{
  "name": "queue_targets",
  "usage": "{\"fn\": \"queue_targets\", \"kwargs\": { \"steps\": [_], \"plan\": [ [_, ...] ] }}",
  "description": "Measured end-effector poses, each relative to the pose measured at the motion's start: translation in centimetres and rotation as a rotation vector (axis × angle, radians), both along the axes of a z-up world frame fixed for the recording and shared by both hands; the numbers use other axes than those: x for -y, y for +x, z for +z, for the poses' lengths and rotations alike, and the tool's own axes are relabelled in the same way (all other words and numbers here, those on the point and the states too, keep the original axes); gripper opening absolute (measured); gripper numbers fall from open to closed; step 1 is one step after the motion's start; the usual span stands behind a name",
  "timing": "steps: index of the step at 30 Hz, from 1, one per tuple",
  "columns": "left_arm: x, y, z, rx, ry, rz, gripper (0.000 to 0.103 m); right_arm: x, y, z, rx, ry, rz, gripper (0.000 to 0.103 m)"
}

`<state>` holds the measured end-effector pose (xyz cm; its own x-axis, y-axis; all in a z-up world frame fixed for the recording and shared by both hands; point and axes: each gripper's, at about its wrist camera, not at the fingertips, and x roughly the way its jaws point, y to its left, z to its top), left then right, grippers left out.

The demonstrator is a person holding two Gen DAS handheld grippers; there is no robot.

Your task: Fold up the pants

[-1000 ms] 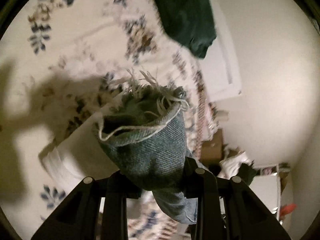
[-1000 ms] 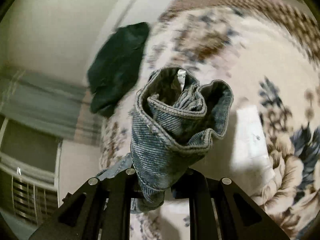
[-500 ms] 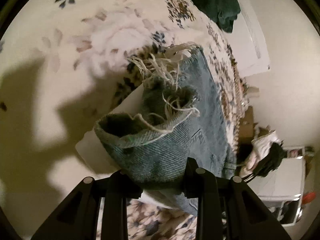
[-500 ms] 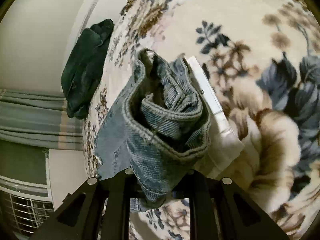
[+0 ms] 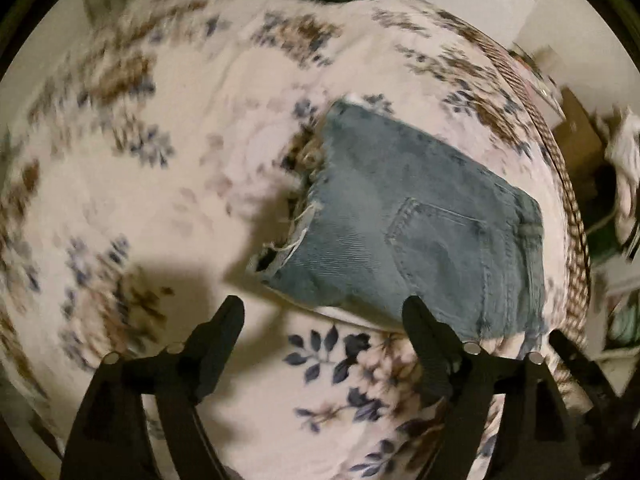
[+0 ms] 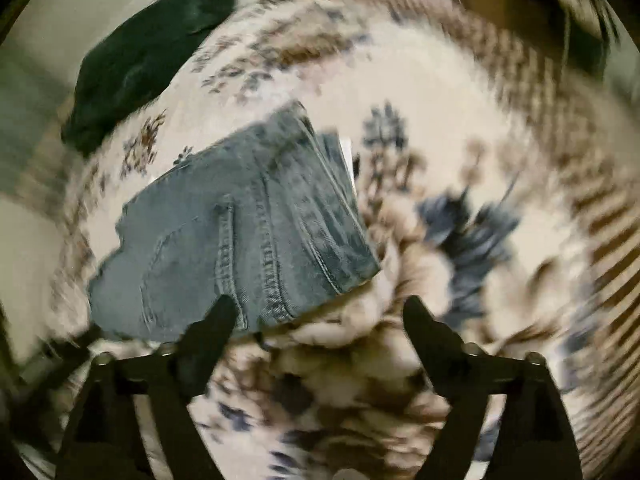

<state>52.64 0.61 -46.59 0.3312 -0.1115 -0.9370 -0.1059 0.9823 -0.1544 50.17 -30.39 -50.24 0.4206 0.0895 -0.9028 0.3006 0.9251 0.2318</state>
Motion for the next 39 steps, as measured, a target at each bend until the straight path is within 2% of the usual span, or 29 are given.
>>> {"fn": "queue_targets", "kwargs": {
  "steps": [2, 4, 9, 14, 17, 27, 34, 39],
  "plan": [
    [1.1, -0.6, 2.2, 0.036, 0.068, -0.041, 0.082, -1.1, -0.7, 2.6, 0.022, -0.104, 0.036, 0.097],
    [1.6, -1.1, 4.2, 0.073, 0.1, -0.072, 0.083, -2.2, -1.7, 5.8, 0.057, -0.187, 0.051, 0.103],
    [2.7, -3.6, 9.5, 0.14, 0.129, -0.109, 0.083, -3.2, -4.2, 12.8, 0.118, -0.281, 0.045, 0.103],
    [3.5, -7.5, 16.2, 0.225, 0.125, -0.109, 0.083, -4.0, -8.5, 21.0, 0.165, -0.312, 0.045, 0.103],
    [3.8, -10.3, 20.1, 0.278, 0.132, -0.114, 0.083, -3.7, -11.6, 24.9, 0.191, -0.308, 0.036, 0.103],
    [4.5, -21.3, 31.1, 0.419, 0.142, -0.117, 0.083, -3.5, -25.0, 38.6, 0.32, -0.315, 0.048, 0.103],
    [4.5, -27.8, 36.2, 0.476, 0.143, -0.107, 0.083, -4.6, -34.1, 46.2, 0.401, -0.328, 0.102, 0.103],
    [4.3, -31.0, 38.8, 0.499, 0.133, -0.104, 0.083, -5.4, -38.5, 50.3, 0.437, -0.335, 0.128, 0.103]
  ]
}}
